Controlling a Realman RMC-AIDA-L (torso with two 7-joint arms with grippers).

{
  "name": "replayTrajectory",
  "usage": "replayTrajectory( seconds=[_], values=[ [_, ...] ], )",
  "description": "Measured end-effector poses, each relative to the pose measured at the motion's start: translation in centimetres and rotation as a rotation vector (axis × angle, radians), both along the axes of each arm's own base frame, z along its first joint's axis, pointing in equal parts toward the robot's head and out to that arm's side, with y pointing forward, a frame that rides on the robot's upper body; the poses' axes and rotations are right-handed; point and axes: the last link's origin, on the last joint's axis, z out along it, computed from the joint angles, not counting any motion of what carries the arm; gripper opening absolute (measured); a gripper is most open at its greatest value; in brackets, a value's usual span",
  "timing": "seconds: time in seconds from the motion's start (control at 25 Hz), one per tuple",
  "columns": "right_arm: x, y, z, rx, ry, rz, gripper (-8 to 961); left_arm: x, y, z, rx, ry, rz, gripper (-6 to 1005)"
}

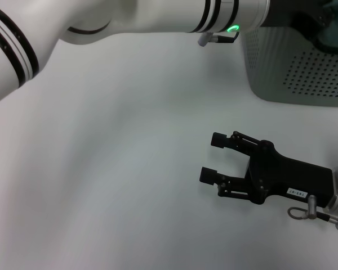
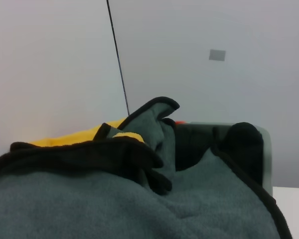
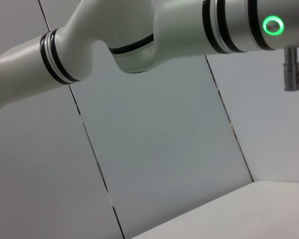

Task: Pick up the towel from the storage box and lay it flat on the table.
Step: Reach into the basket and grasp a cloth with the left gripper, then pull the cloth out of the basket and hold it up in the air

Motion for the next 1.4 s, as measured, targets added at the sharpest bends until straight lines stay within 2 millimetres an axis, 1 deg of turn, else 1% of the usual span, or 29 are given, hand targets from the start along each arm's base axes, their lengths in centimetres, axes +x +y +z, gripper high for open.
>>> replayTrajectory(
  seconds=[0.24,0.32,0.4,0.6,0.72,0.8,0.88,0.92,1.0,1.12,1.2,1.32,1.36,1.4],
  values=[
    [0.2,-0.2,0.0,0.0,0.002,-0.007,856,-0.1,0.1,0.3,0.008,-0.013,0.008,122],
    [0.3,-0.3,0.0,-0.001,0.003,-0.009,856,-0.2,-0.1,0.8,0.019,-0.037,0.005,76],
    [0.3,-0.4,0.0,0.0,0.005,-0.007,856,-0.2,-0.6,2.1,0.045,-0.087,-0.007,53],
    [0.5,-0.9,0.3,0.018,0.012,0.009,855,-0.7,-2.5,7.9,0.111,-0.296,-0.081,7],
    [0.5,-1.1,0.4,0.029,0.019,0.024,855,-1.7,-4.4,12.7,0.107,-0.482,-0.159,7],
    [0.5,-1.4,0.7,0.042,0.03,0.045,855,-2.7,-5.4,15.6,0.099,-0.599,-0.196,7],
    [0.5,-1.5,0.9,0.053,0.036,0.063,855,-3.6,-6.2,17.8,0.092,-0.68,-0.228,7],
    [0.4,-1.7,1.1,0.064,0.042,0.081,855,-4.4,-6.6,19.2,0.098,-0.721,-0.243,7],
    [0.4,-1.8,1.3,0.081,0.048,0.105,855,-5.7,-7.2,21.0,0.113,-0.769,-0.255,7],
    [0.4,-2.1,1.7,0.195,0.041,0.183,855,-7.8,-7.9,23.3,0.16,-0.82,-0.249,7],
    [0.4,-2.3,1.8,0.345,0.016,0.255,854,-9.1,-8.2,24.4,0.198,-0.835,-0.237,7],
    [0.1,-2.5,1.7,0.686,-0.081,0.406,854,-10.5,-8.2,25.0,0.239,-0.836,-0.206,7],
    [-0.1,-2.6,1.6,0.764,-0.109,0.434,854,-10.8,-8.1,25.1,0.247,-0.837,-0.196,7],
    [-0.1,-2.6,1.6,0.764,-0.109,0.434,854,-11.2,-7.9,25.1,0.253,-0.84,-0.183,7]
  ],
)
